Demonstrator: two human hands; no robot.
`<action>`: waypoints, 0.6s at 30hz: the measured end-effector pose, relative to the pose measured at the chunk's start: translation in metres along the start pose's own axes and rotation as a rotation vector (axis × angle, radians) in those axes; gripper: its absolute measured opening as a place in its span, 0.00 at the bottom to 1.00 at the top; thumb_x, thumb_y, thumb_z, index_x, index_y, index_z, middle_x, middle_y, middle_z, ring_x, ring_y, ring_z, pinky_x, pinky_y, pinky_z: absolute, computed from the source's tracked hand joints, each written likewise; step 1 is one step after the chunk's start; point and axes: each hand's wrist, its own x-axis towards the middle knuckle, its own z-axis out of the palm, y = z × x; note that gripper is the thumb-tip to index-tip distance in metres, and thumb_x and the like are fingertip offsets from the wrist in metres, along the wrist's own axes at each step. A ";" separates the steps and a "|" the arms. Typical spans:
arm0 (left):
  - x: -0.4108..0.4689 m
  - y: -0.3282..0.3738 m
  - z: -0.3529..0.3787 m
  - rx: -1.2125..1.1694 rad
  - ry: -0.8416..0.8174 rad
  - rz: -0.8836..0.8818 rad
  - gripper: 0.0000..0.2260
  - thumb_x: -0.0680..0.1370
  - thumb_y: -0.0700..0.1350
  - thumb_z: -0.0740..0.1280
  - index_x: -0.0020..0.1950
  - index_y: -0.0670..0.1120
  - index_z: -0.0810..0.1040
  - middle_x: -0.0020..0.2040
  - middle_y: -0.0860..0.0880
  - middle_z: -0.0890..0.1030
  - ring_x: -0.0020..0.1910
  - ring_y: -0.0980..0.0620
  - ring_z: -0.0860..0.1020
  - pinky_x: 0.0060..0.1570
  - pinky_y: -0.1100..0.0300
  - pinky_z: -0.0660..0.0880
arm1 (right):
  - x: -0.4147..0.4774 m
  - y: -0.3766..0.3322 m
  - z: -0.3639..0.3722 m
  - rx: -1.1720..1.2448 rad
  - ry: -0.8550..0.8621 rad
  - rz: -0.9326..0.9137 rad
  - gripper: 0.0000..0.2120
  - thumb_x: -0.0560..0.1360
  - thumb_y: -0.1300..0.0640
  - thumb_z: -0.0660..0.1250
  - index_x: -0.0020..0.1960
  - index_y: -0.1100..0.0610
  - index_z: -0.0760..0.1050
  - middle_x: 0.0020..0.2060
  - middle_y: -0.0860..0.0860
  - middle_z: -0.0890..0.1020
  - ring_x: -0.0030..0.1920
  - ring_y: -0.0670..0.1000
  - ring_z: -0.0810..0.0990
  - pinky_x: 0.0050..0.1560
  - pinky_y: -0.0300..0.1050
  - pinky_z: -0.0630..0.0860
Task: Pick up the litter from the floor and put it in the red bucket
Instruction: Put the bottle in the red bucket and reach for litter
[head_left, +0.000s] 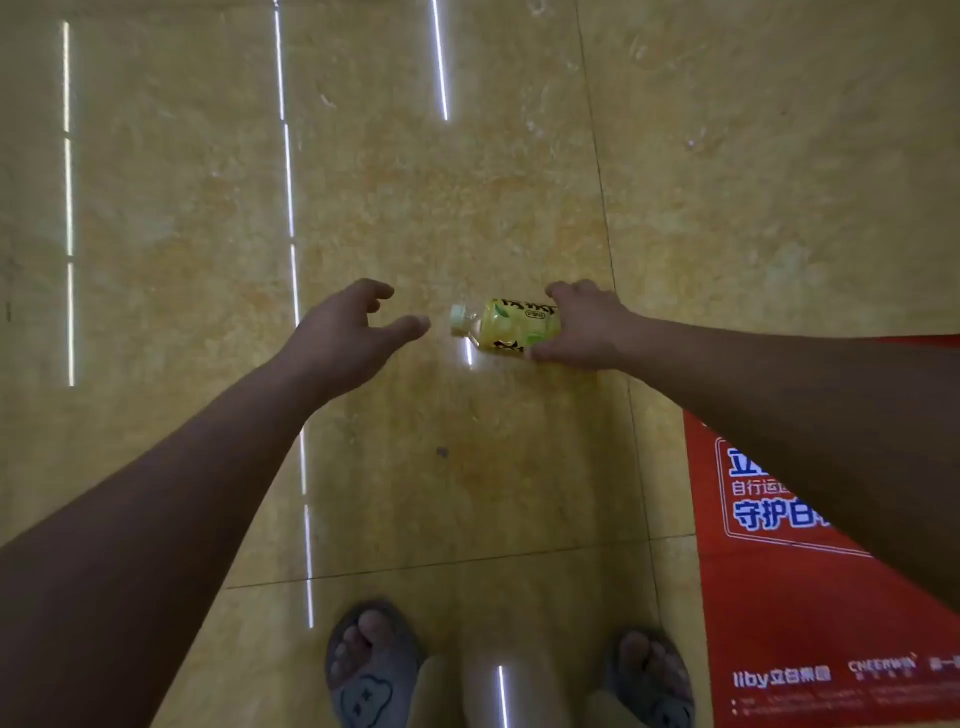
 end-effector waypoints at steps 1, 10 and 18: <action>0.004 -0.002 0.002 -0.001 0.004 0.000 0.32 0.72 0.64 0.70 0.72 0.53 0.69 0.69 0.49 0.73 0.64 0.49 0.73 0.60 0.47 0.75 | 0.004 -0.001 0.003 -0.033 0.021 0.004 0.44 0.67 0.37 0.72 0.75 0.53 0.58 0.70 0.57 0.65 0.69 0.62 0.66 0.66 0.60 0.68; 0.036 -0.023 0.011 0.066 0.024 0.053 0.32 0.72 0.65 0.69 0.71 0.53 0.69 0.68 0.50 0.74 0.65 0.50 0.73 0.61 0.46 0.75 | 0.041 0.001 0.036 -0.173 0.096 0.017 0.37 0.67 0.45 0.74 0.71 0.49 0.62 0.63 0.56 0.68 0.64 0.62 0.69 0.66 0.67 0.63; 0.028 -0.002 -0.003 0.088 0.020 0.057 0.31 0.72 0.64 0.68 0.72 0.53 0.68 0.70 0.50 0.73 0.66 0.49 0.72 0.60 0.47 0.75 | 0.024 -0.005 0.010 -0.124 0.130 0.021 0.36 0.67 0.44 0.73 0.70 0.50 0.63 0.61 0.56 0.71 0.63 0.61 0.70 0.63 0.64 0.66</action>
